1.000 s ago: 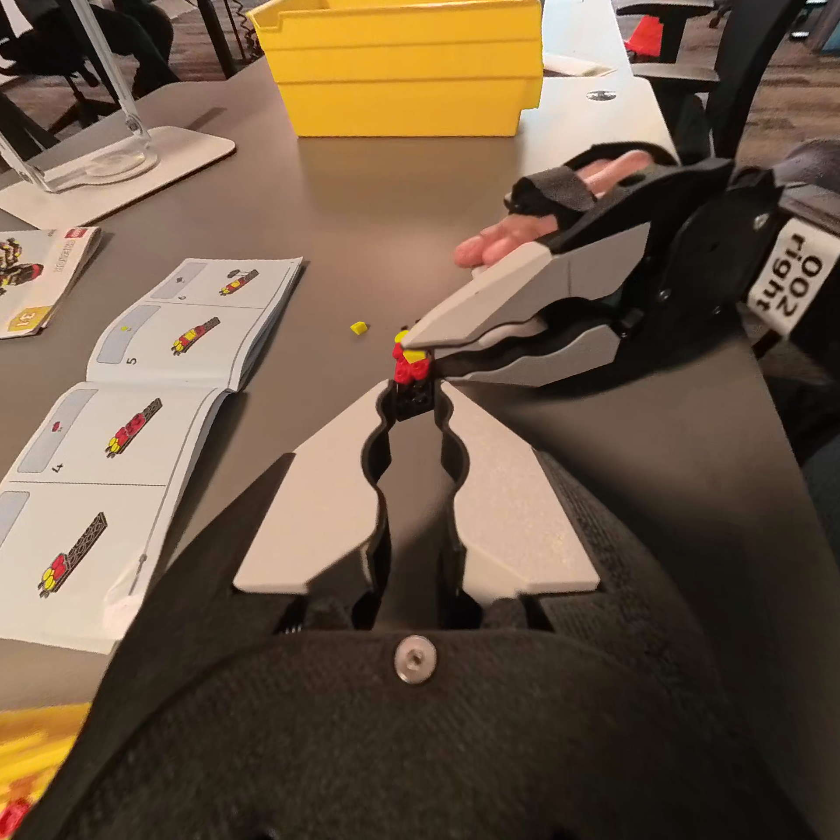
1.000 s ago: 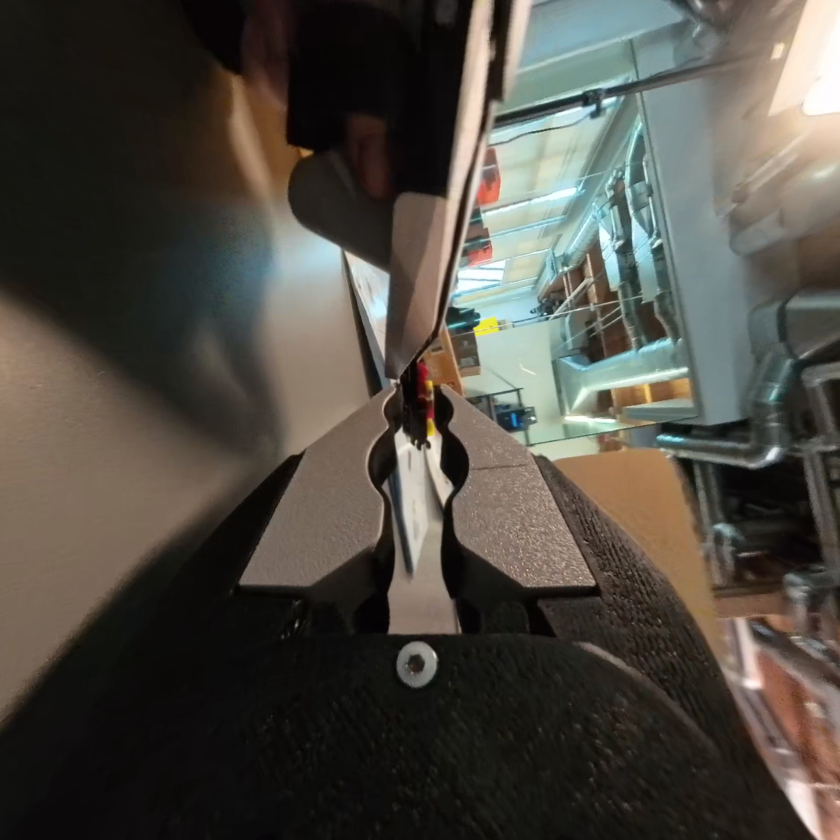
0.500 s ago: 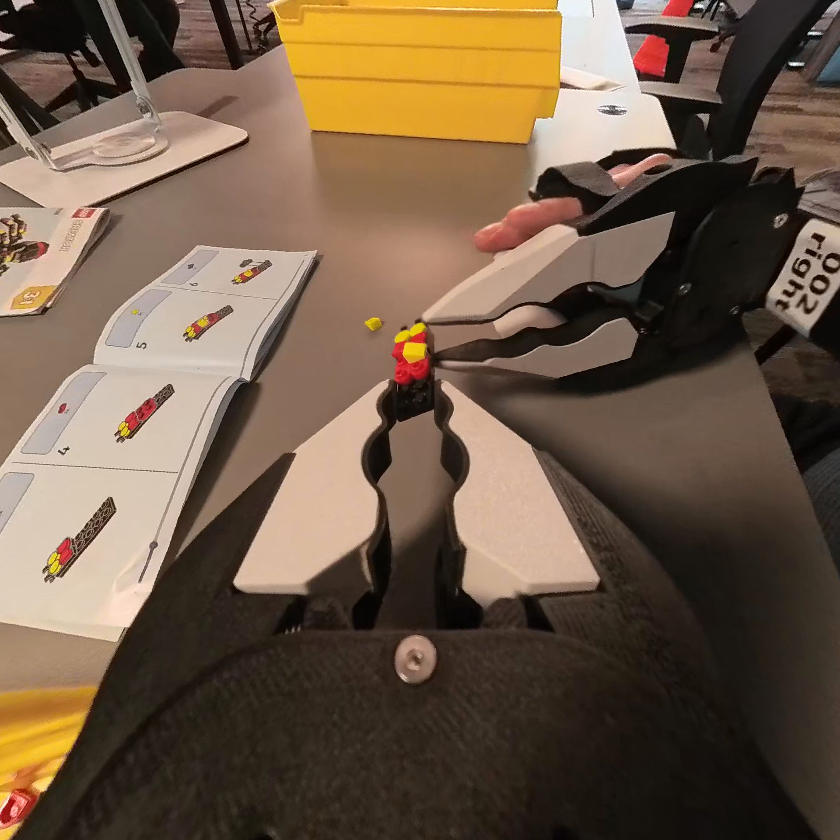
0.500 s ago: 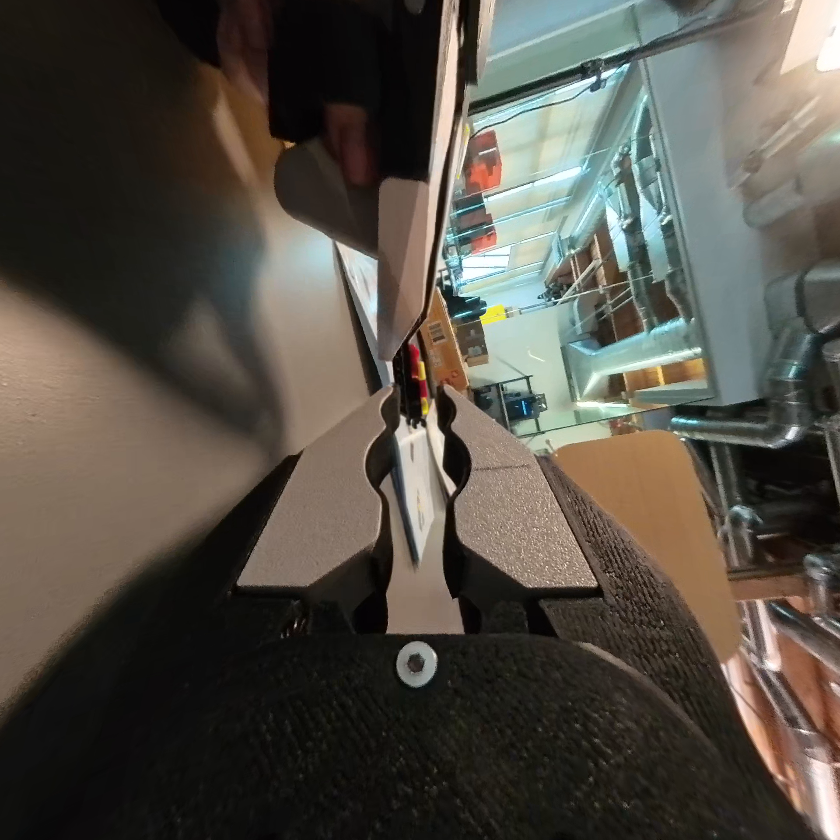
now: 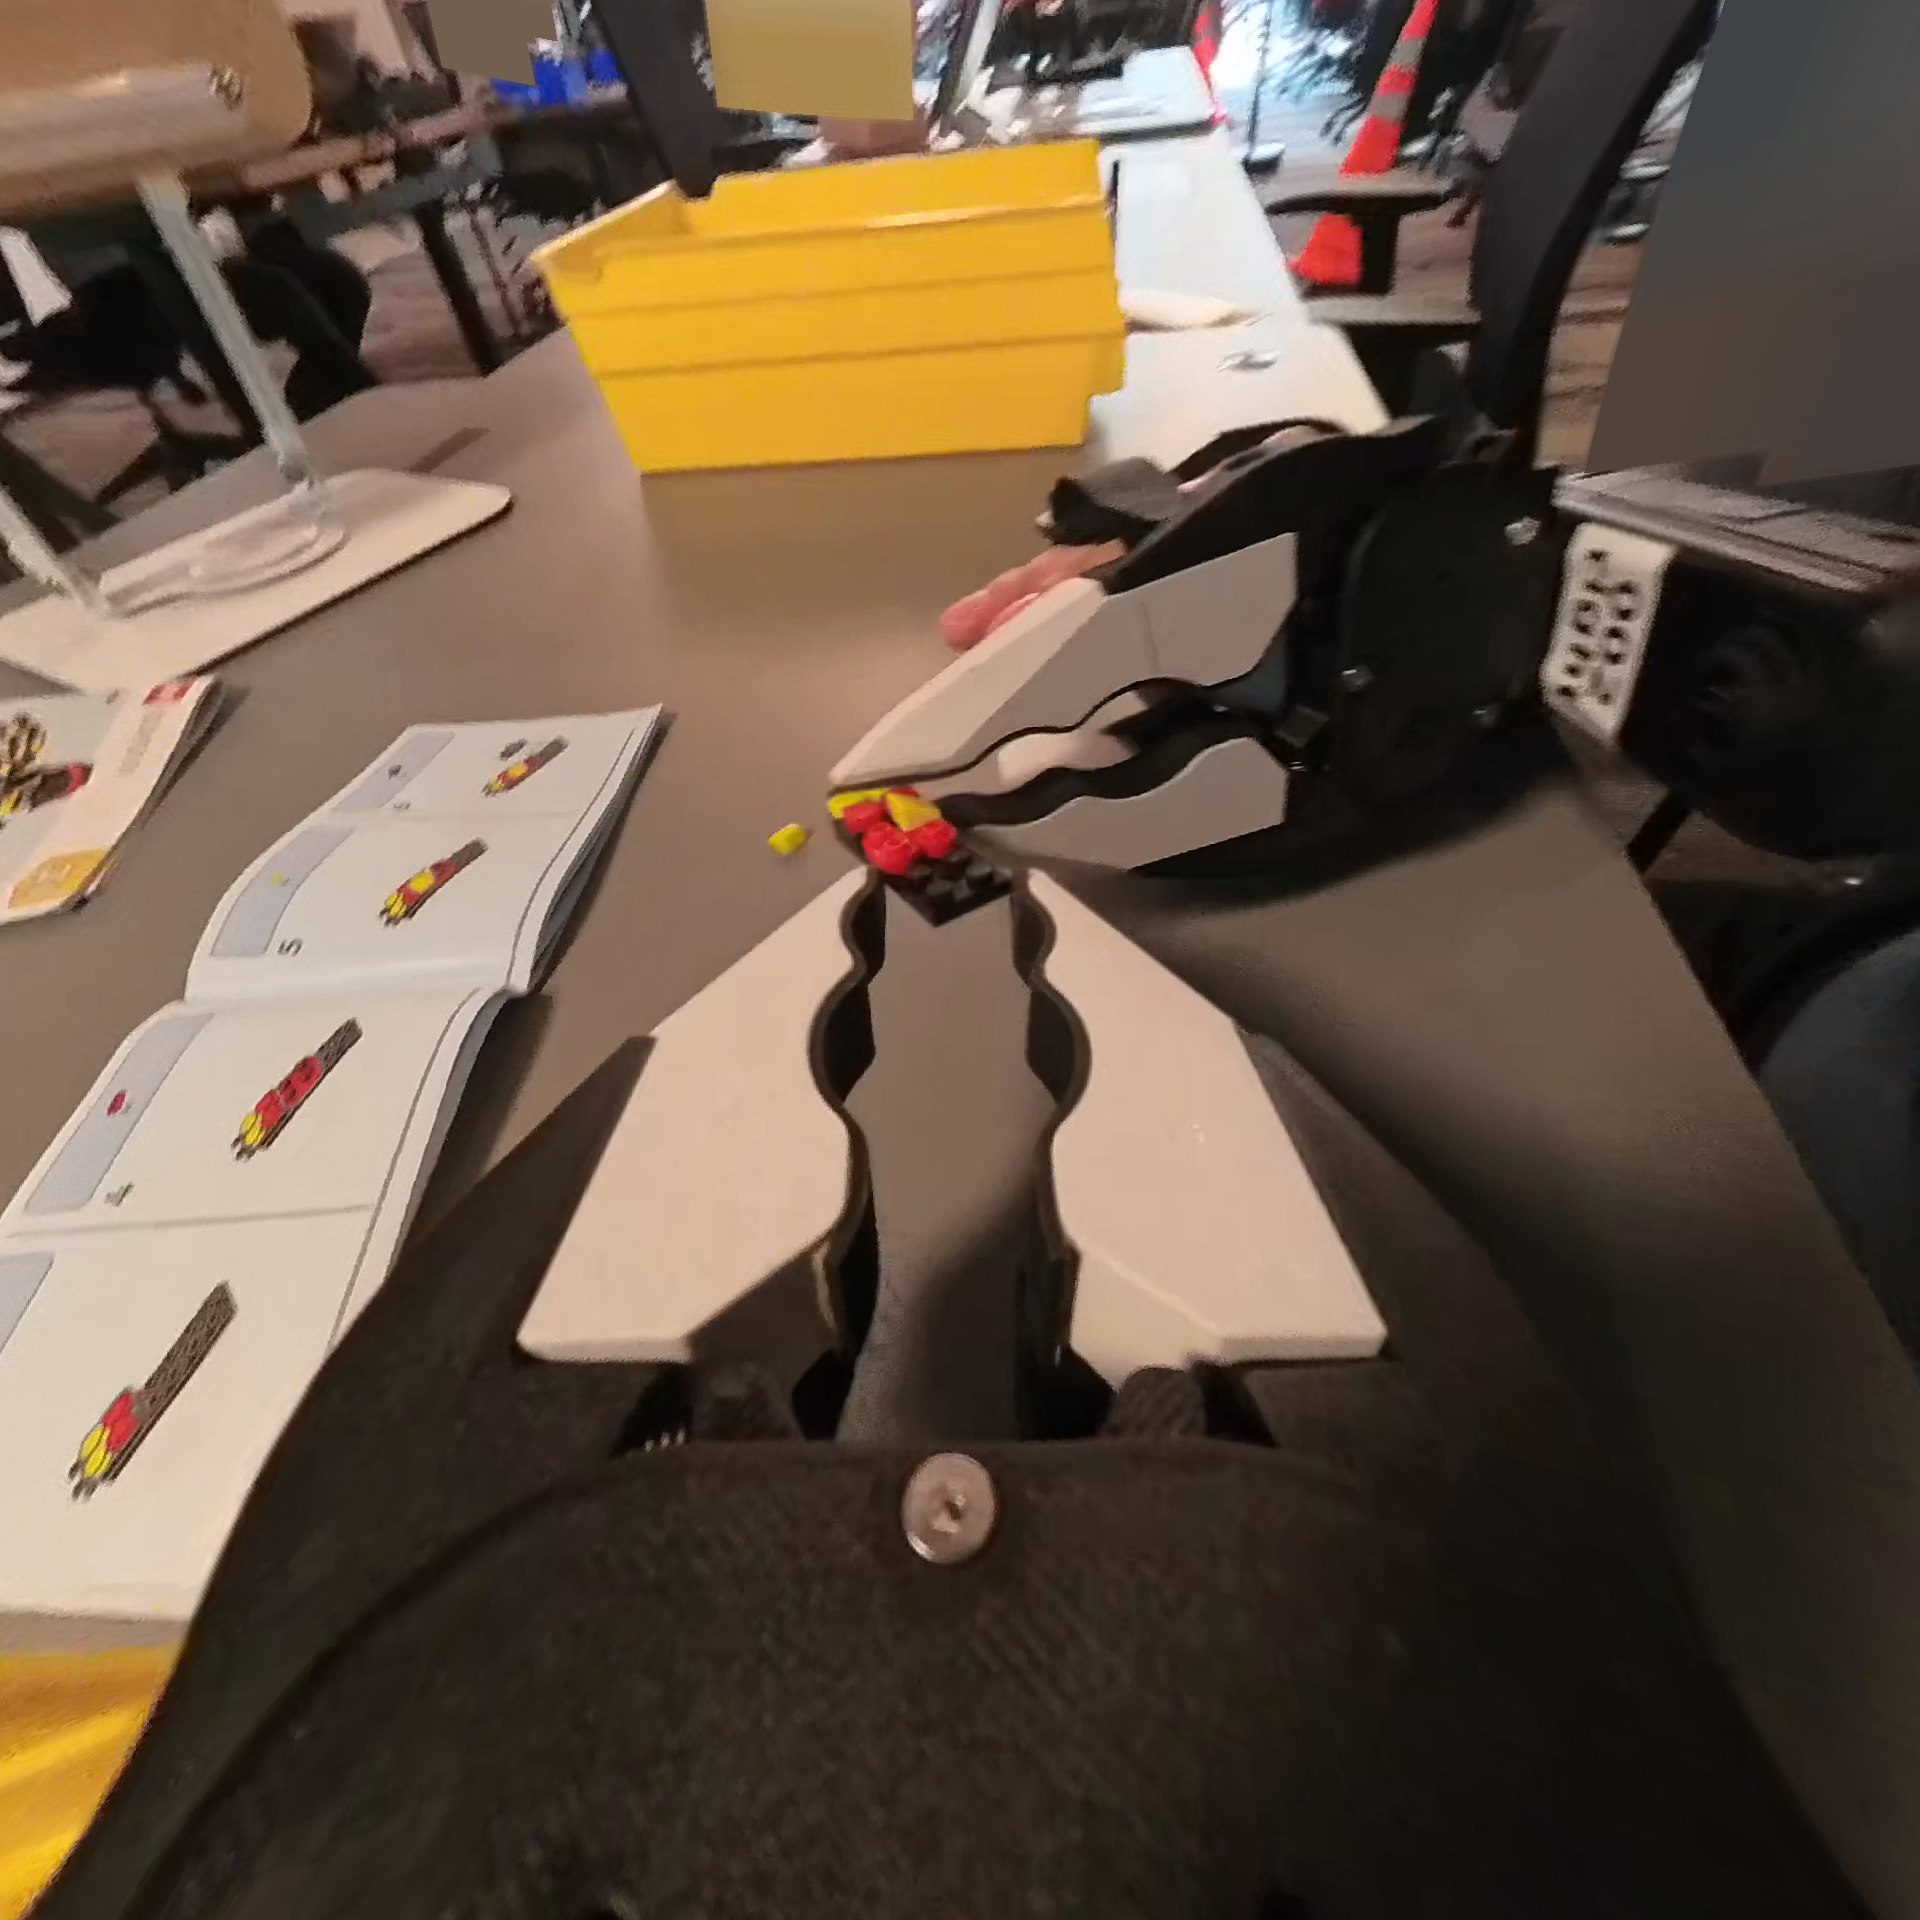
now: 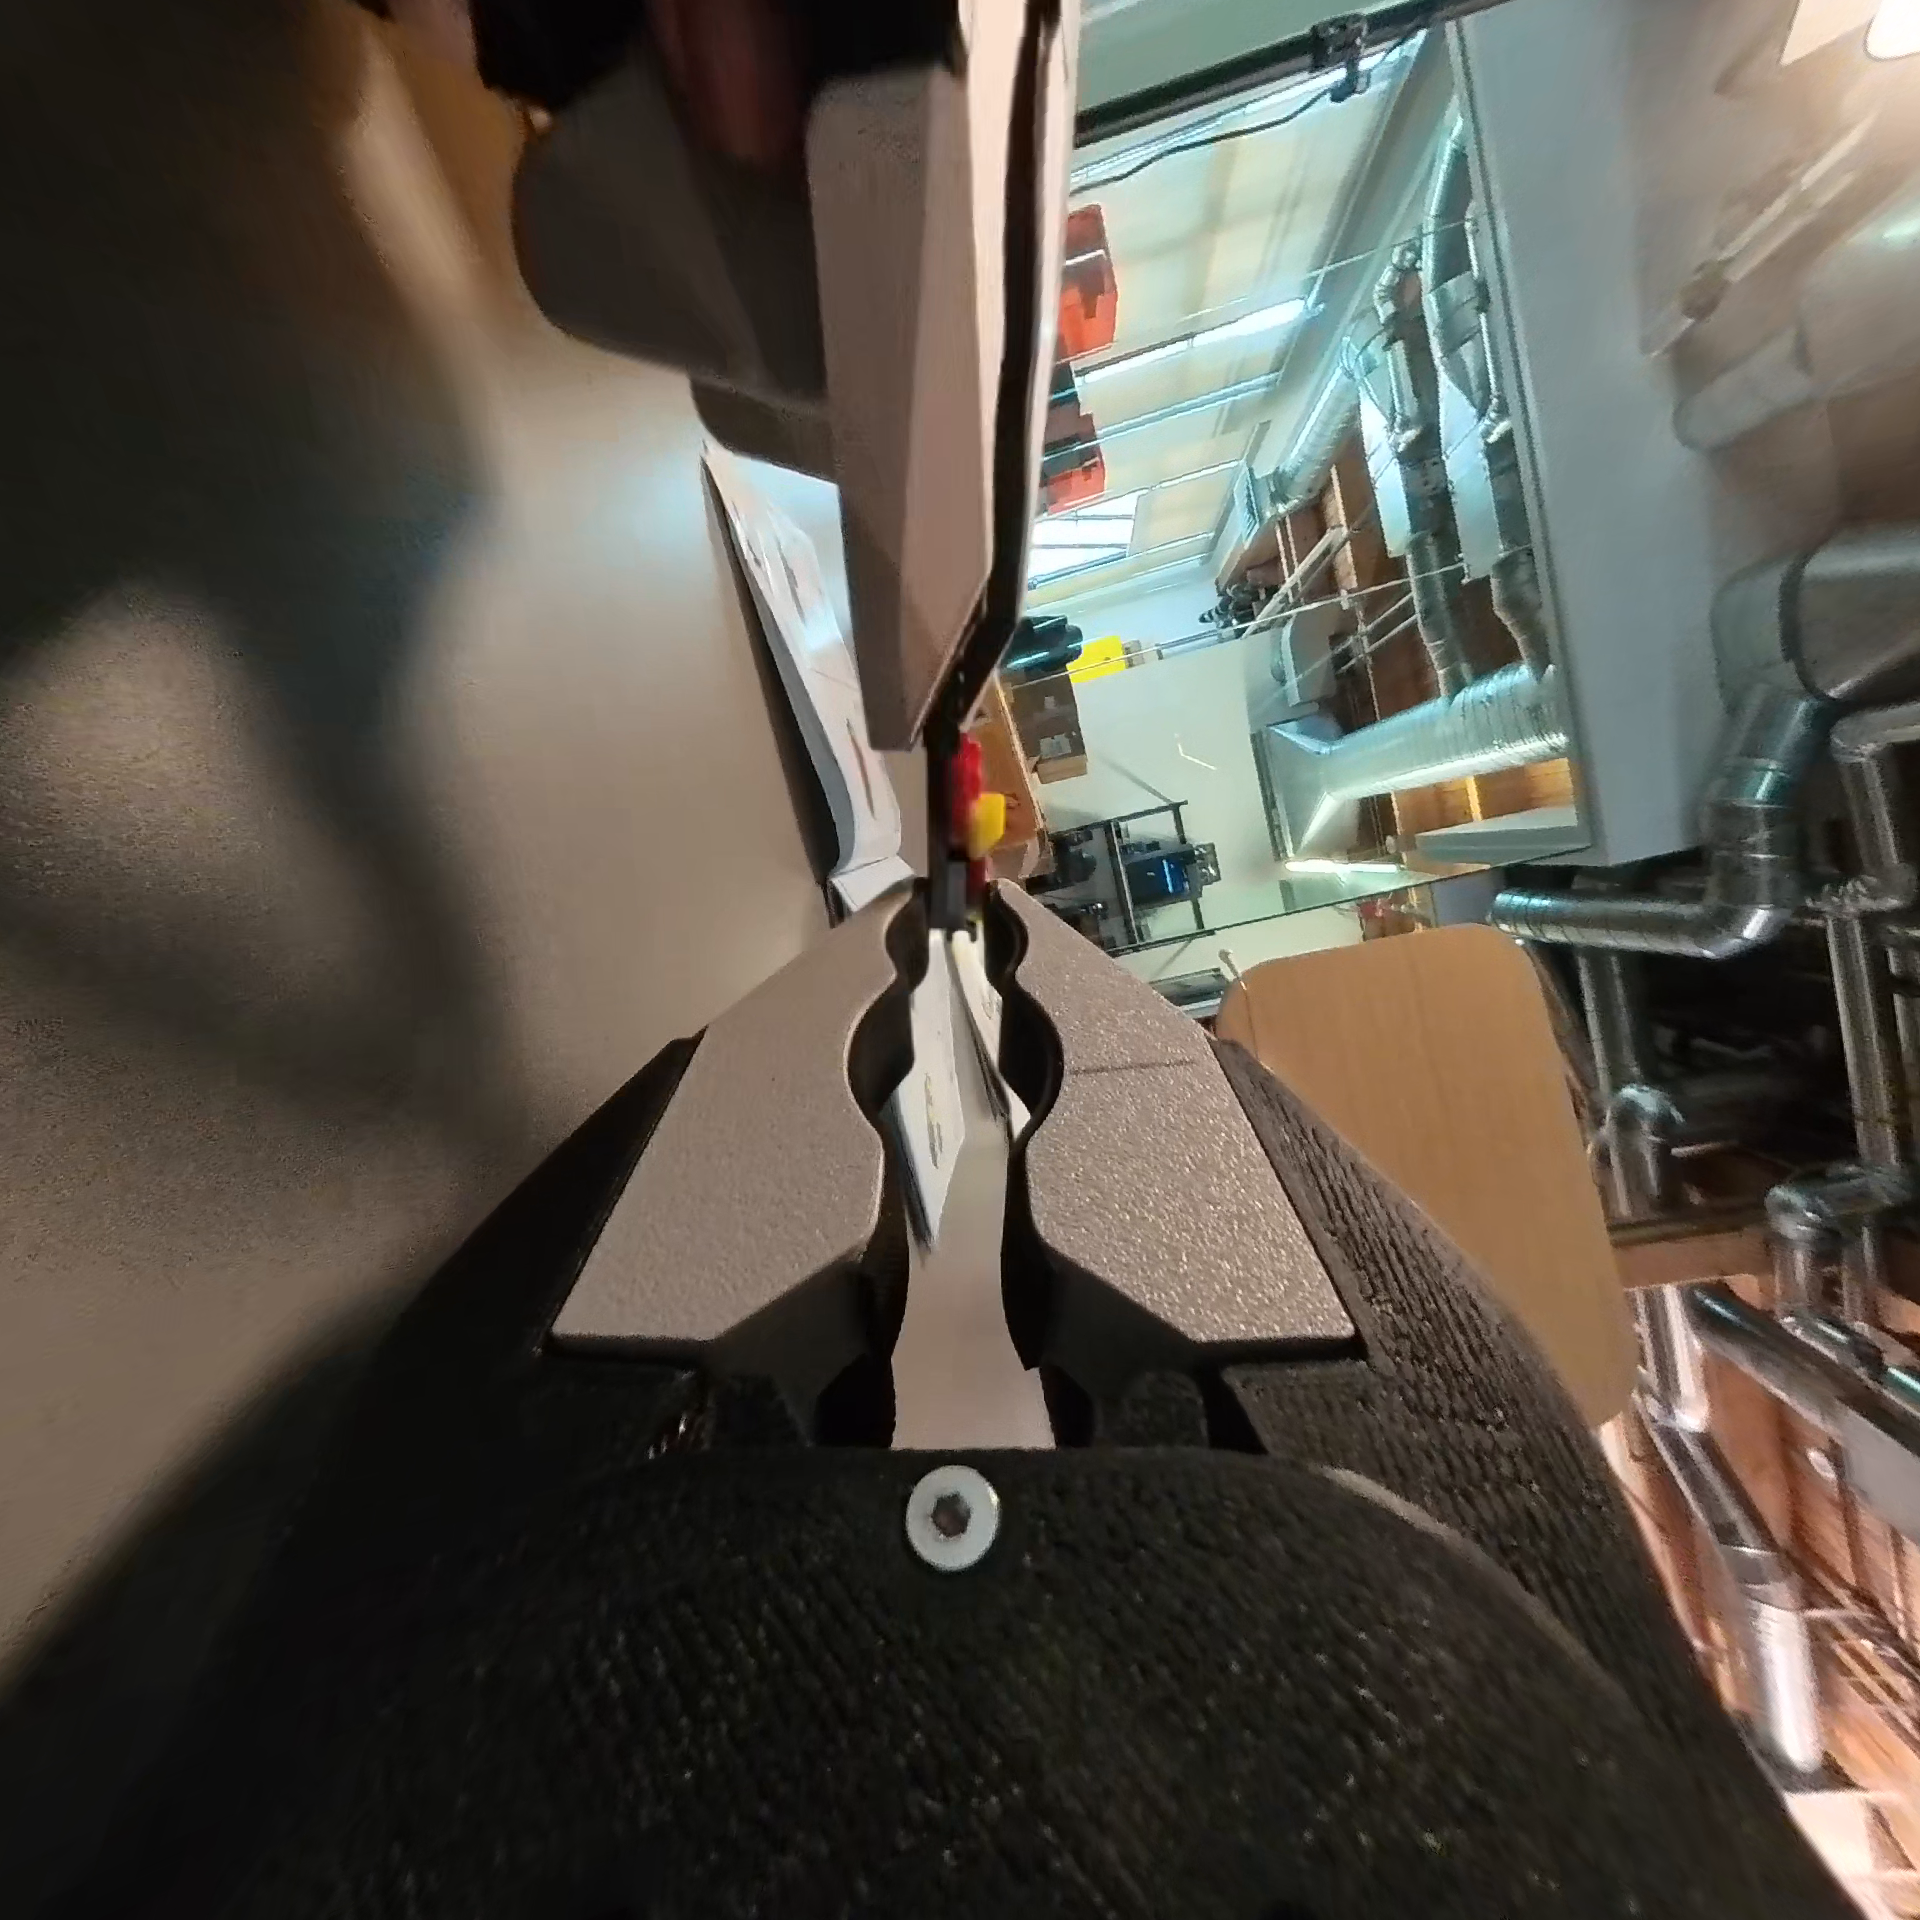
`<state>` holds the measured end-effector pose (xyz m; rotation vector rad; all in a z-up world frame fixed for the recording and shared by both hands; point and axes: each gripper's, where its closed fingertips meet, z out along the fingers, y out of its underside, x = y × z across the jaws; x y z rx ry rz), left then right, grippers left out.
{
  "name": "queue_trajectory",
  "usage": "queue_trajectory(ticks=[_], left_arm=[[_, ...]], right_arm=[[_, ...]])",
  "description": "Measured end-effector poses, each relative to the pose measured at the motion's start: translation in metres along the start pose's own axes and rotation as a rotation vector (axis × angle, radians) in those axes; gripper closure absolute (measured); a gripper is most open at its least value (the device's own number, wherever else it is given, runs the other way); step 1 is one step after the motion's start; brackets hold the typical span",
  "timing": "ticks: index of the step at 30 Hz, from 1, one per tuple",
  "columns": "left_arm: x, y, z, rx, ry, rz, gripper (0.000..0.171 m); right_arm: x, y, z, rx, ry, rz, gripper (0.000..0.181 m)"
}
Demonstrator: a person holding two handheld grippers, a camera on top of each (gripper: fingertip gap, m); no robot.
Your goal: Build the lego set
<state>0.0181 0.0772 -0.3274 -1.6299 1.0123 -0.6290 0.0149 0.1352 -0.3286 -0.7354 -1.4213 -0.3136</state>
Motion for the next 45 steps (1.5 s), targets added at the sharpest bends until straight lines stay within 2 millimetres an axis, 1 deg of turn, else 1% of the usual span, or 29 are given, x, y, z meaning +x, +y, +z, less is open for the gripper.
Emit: queue_trajectory(ticks=[2,4,6,8,9,11,14,17,19,21,23,25,28,30,31,32,33,34,36,37,39,41,43,45], left_arm=[[0.011,-0.004,0.0,0.032,0.05,0.034,0.148],[0.014,-0.008,-0.001,0.056,0.053,0.061,0.145],[0.011,-0.012,-0.003,0.088,0.021,0.054,0.138],[0.003,-0.013,-0.003,0.094,-0.019,0.008,0.132],[0.0,-0.012,-0.002,0.083,-0.024,-0.025,0.128],[0.003,-0.011,0.001,0.07,0.01,-0.097,0.118],[0.005,-0.012,0.004,0.069,0.017,-0.144,0.115],[-0.001,-0.008,0.005,0.044,-0.04,-0.141,0.123],[0.001,-0.005,0.008,0.024,-0.038,-0.124,0.127],[0.001,-0.003,0.009,0.005,-0.049,-0.096,0.141],[-0.006,0.0,0.008,-0.011,-0.098,-0.057,0.15],[-0.015,0.003,0.006,-0.027,-0.134,-0.006,0.155],[-0.023,0.009,0.005,-0.062,-0.164,0.072,0.155],[-0.028,0.012,0.004,-0.084,-0.196,0.142,0.155],[-0.031,0.014,0.004,-0.098,-0.213,0.179,0.155],[-0.029,0.017,0.005,-0.113,-0.209,0.211,0.155],[-0.028,0.019,0.006,-0.128,-0.207,0.244,0.155],[-0.026,0.02,0.007,-0.135,-0.205,0.277,0.155],[-0.022,0.023,0.01,-0.15,-0.196,0.329,0.155],[-0.02,0.025,0.011,-0.158,-0.192,0.349,0.155],[-0.018,0.027,0.012,-0.17,-0.186,0.378,0.155],[-0.016,0.029,0.014,-0.182,-0.18,0.397,0.155],[-0.015,0.031,0.015,-0.194,-0.174,0.407,0.155],[-0.014,0.033,0.016,-0.206,-0.166,0.411,0.155]], right_arm=[[0.003,-0.002,-0.001,0.017,0.007,0.017,0.173],[0.008,-0.003,-0.003,0.035,0.024,0.05,0.174],[0.017,-0.005,-0.006,0.052,0.061,0.074,0.173],[0.023,-0.006,-0.008,0.053,0.098,0.069,0.174],[0.026,-0.005,-0.008,0.041,0.119,0.046,0.174],[0.026,-0.005,-0.006,-0.002,0.148,-0.036,0.174],[0.021,-0.008,-0.004,-0.061,0.168,-0.181,0.173],[0.017,-0.014,-0.004,-0.072,0.174,-0.238,0.173],[0.016,-0.016,-0.004,-0.081,0.173,-0.253,0.173],[0.016,-0.013,-0.004,-0.1,0.172,-0.262,0.173],[0.018,-0.011,-0.006,-0.108,0.175,-0.248,0.172],[0.016,-0.011,-0.008,-0.103,0.165,-0.244,0.172],[0.011,-0.011,-0.013,-0.064,0.128,-0.211,0.172],[0.011,-0.007,-0.018,-0.012,0.089,-0.142,0.165],[0.017,0.001,-0.021,-0.015,0.089,-0.083,0.162],[0.022,0.01,-0.023,-0.02,0.064,0.026,0.159],[0.022,0.02,-0.025,-0.016,-0.002,0.185,0.158],[0.017,0.029,-0.024,-0.015,-0.095,0.374,0.157],[0.004,0.046,-0.02,-0.04,-0.296,0.733,0.156],[0.001,0.053,-0.018,-0.066,-0.366,0.839,0.156],[-0.003,0.062,-0.011,-0.11,-0.444,0.958,0.159],[-0.016,0.064,-0.008,-0.161,-0.564,1.021,0.162],[-0.026,0.068,-0.005,-0.219,-0.623,1.045,0.164],[-0.032,0.072,-0.003,-0.279,-0.627,1.042,0.165]])
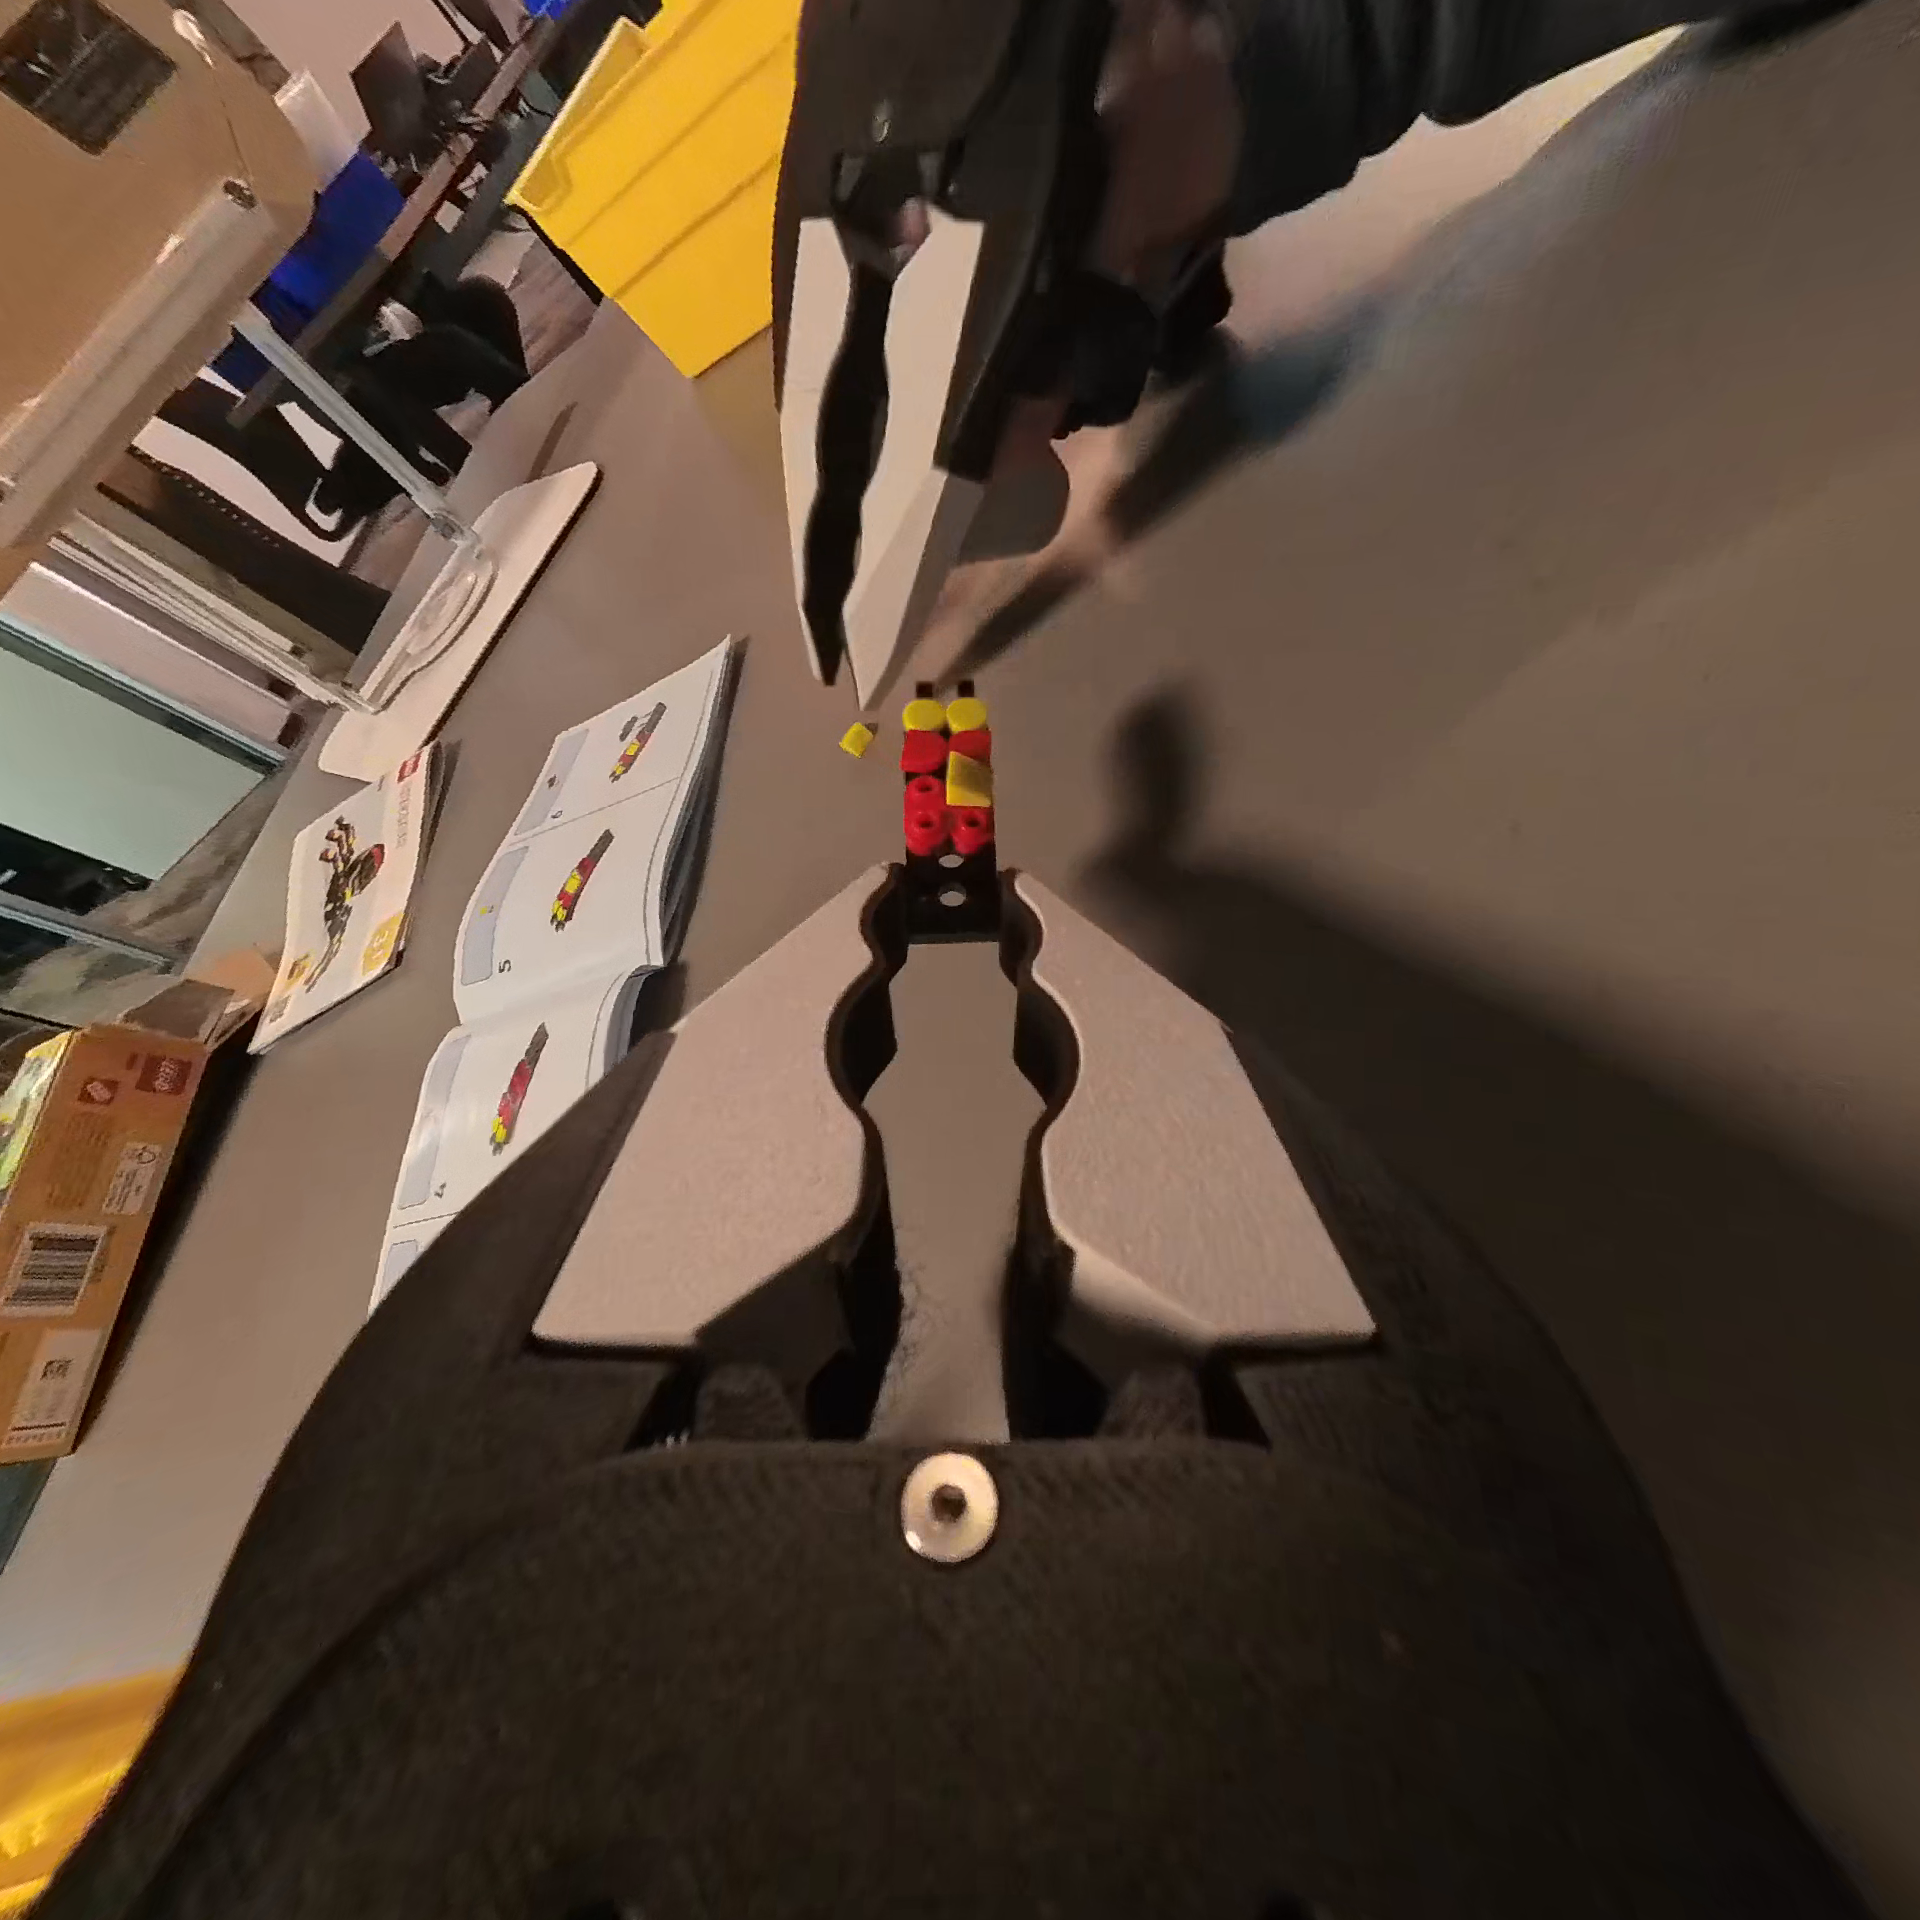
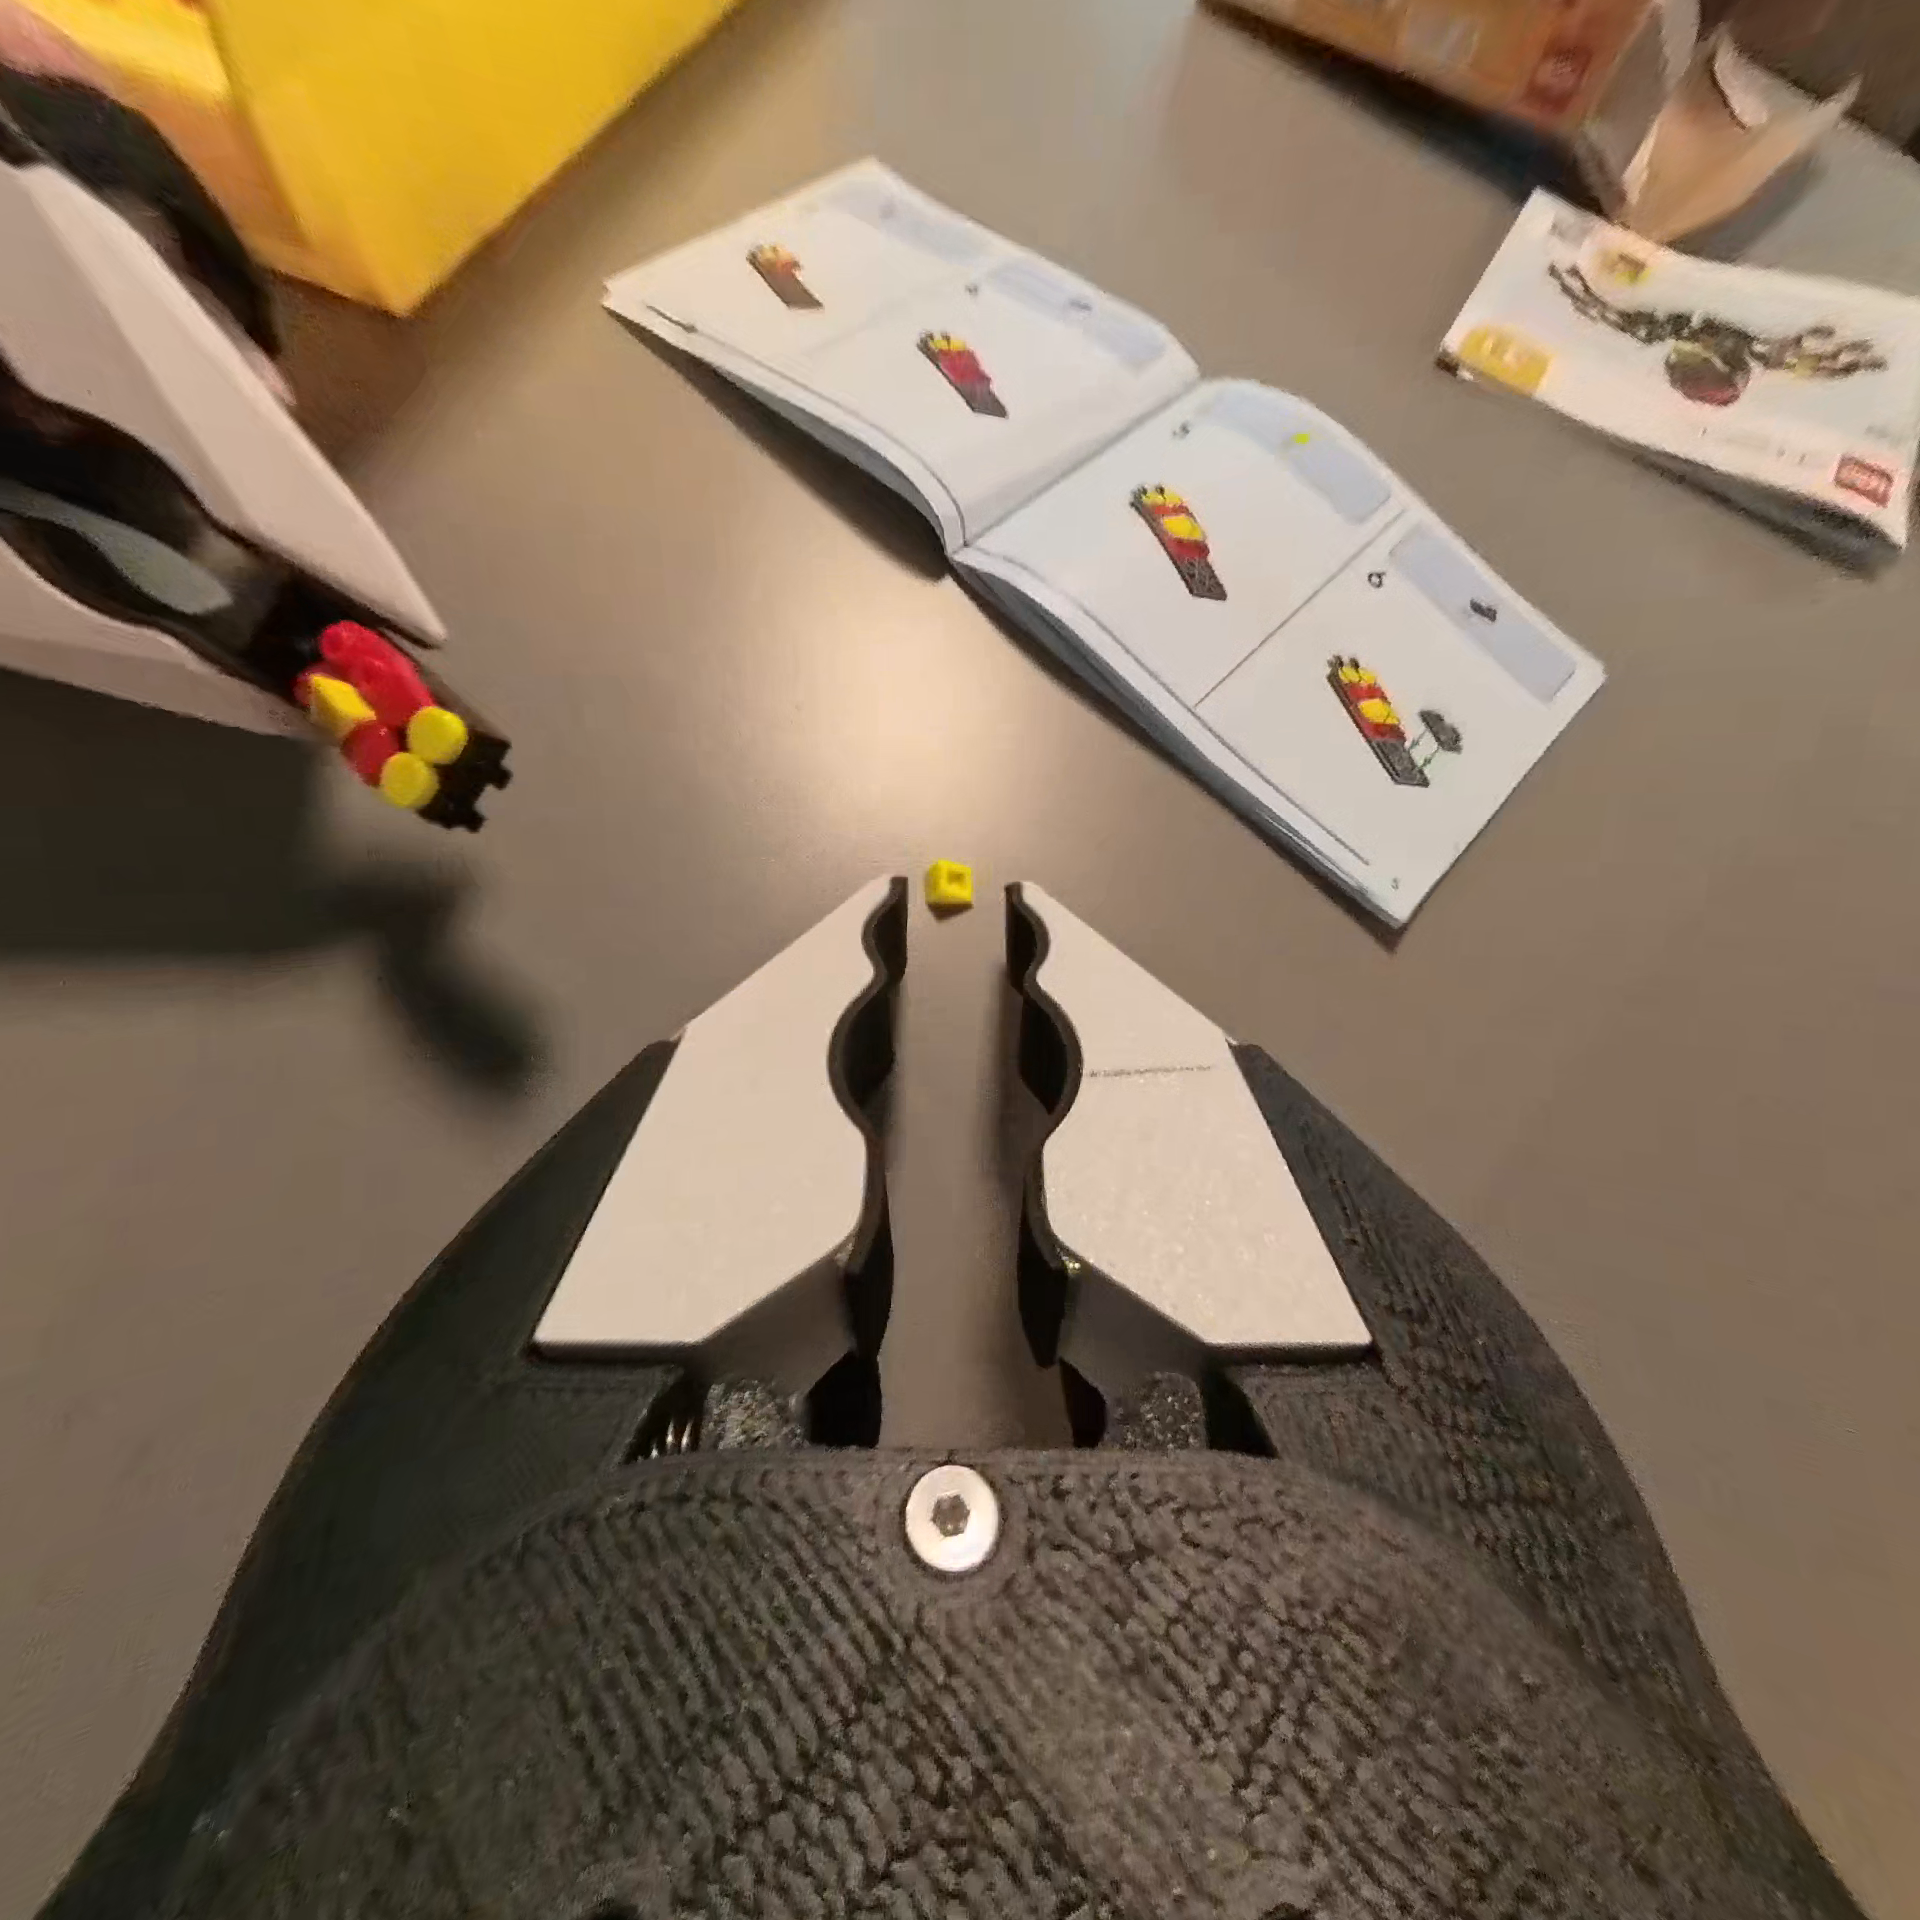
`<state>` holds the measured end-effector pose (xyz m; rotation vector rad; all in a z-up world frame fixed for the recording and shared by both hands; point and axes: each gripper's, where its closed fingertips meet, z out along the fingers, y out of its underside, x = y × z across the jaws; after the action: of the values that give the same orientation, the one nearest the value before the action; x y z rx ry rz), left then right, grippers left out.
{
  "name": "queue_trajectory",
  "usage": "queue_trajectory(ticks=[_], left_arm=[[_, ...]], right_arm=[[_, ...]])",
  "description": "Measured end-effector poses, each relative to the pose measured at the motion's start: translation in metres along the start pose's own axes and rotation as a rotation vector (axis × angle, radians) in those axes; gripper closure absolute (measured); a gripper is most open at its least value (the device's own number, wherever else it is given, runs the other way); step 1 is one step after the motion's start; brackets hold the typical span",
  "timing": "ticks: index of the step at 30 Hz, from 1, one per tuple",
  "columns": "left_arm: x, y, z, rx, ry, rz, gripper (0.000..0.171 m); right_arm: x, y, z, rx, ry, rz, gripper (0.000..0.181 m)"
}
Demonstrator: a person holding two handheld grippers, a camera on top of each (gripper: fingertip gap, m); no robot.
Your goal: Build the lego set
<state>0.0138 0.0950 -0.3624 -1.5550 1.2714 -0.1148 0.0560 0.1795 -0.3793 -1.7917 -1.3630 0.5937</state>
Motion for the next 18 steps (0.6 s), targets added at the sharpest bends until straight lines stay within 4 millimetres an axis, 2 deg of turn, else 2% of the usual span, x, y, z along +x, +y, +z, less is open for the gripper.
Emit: queue_trajectory(ticks=[4,9,14,18], left_arm=[[0.001,0.001,0.001,-0.007,0.002,0.005,0.155],[0.002,0.001,0.001,-0.004,0.008,0.011,0.155],[0.005,0.0,-0.001,0.005,0.013,0.029,0.155],[0.005,0.0,-0.002,0.01,0.016,0.024,0.155]], right_arm=[[-0.006,0.008,0.006,-0.081,0.094,0.127,0.166],[-0.01,0.01,0.002,-0.091,0.258,0.251,0.164],[-0.007,0.005,0.011,-0.093,0.283,0.287,0.163],[-0.009,0.003,0.014,-0.099,0.302,0.263,0.168]])
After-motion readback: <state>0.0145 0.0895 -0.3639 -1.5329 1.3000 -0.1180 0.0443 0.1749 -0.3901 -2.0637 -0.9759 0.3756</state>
